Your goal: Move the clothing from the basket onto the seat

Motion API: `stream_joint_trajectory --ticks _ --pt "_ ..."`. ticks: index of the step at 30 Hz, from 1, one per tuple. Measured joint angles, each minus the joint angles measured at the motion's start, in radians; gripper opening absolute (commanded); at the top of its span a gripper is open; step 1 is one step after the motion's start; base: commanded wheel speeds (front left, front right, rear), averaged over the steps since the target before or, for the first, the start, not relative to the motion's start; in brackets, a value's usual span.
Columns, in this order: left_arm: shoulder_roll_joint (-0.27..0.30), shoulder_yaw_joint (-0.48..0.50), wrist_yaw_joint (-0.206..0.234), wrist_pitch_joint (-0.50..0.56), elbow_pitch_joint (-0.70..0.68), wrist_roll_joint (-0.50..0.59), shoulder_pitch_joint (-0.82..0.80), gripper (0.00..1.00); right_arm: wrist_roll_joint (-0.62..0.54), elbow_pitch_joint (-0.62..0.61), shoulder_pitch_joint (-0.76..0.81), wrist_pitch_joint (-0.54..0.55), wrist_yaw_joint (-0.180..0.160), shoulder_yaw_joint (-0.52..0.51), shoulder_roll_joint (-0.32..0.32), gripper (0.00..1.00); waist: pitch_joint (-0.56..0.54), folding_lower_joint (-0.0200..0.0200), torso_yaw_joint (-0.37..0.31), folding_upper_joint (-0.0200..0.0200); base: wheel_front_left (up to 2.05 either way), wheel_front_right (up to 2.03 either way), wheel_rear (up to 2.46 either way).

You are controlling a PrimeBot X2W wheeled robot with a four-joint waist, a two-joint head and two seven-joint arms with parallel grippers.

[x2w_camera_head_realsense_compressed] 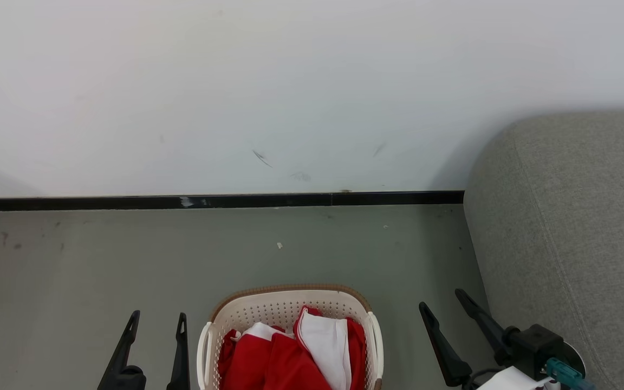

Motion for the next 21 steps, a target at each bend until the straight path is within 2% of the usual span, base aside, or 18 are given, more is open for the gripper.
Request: stream_joint_trajectory --ticks 8,13,21 --pt "0.014 -0.003 -0.016 0.0 0.042 0.014 0.0 1.0 -0.009 -0.012 0.007 0.0 0.0 -0.005 0.0 1.0 0.016 0.0 -0.002 0.0 0.0 0.0 0.0" --pt "0.049 -0.021 -0.026 0.0 0.088 0.051 -0.028 1.0 -0.011 -0.026 0.024 0.0 0.0 -0.03 -0.001 1.0 0.032 0.0 -0.005 0.0 0.0 0.0 0.0" --pt "0.048 -0.054 -0.043 0.0 0.151 0.08 -0.102 1.0 -0.015 -0.075 0.025 0.0 0.0 -0.067 0.0 1.0 0.07 -0.0001 -0.012 0.0 0.0 0.0 0.0"
